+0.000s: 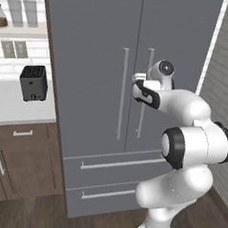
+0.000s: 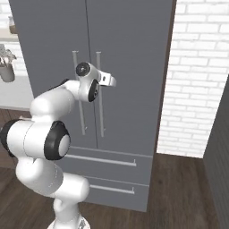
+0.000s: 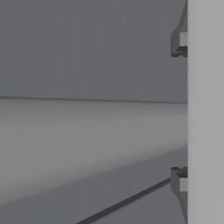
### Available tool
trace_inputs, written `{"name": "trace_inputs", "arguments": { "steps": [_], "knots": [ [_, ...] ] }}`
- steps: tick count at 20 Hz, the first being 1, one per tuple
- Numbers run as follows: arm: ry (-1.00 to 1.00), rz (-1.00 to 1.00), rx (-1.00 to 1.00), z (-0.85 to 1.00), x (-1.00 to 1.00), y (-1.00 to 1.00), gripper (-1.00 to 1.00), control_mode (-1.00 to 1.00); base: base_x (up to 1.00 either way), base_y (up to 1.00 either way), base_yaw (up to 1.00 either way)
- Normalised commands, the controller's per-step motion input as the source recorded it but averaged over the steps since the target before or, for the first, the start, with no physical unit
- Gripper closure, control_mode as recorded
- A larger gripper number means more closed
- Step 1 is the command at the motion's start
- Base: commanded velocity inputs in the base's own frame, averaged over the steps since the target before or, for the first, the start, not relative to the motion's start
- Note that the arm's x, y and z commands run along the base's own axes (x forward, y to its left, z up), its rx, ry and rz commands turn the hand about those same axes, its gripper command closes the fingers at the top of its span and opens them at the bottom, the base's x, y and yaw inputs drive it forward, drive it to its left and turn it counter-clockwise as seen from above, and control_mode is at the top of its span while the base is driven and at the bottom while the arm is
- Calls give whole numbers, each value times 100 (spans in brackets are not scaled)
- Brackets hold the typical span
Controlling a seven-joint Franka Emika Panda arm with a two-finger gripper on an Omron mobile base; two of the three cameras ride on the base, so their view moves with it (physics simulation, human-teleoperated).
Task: Take the strawberry from the fridge and place it on top of the pancake, located on the dining counter.
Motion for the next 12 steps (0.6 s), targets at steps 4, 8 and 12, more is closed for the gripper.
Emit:
{"name": "trace_inputs", "arguments": {
  "steps": [4,8,12],
  "knots": [
    [0,0,0,0,40,0,-100,-100,0,0,0],
    [0,0,0,0,34,0,100,-100,0,0,0],
    [0,0,0,0,13,0,100,-100,0,0,0]
  ]
}}
